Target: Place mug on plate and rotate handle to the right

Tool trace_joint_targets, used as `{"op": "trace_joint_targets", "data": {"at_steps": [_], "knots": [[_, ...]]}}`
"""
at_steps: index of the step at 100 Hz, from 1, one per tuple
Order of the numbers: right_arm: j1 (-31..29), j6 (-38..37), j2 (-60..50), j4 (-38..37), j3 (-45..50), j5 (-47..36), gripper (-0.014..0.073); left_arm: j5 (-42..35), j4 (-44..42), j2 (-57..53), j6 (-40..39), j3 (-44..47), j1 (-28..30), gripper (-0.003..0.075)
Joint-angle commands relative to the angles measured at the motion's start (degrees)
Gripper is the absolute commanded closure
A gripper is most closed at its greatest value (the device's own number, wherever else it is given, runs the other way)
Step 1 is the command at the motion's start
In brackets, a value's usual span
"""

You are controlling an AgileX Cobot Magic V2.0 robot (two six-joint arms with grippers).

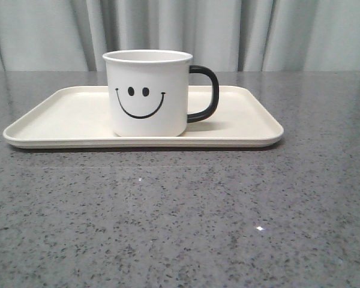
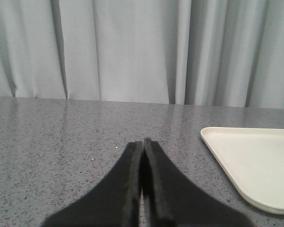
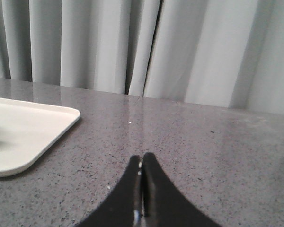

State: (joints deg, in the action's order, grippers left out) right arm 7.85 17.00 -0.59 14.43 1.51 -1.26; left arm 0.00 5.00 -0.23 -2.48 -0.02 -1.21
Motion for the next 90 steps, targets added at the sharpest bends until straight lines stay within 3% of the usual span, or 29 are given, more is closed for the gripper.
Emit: {"op": "trace_joint_targets", "data": {"at_steps": [1, 90], "knots": [[-0.07, -4.66, -1.12, -5.10, 0.05, -1.85, 0.0705, -4.83, 0.04, -1.69, -0.33, 0.64, 0.05, 0.0740], [-4.17, -5.79, -1.12, -6.58, 0.05, 4.75, 0.0705, -4.83, 0.04, -1.69, -0.33, 0.64, 0.05, 0.0740]]}}
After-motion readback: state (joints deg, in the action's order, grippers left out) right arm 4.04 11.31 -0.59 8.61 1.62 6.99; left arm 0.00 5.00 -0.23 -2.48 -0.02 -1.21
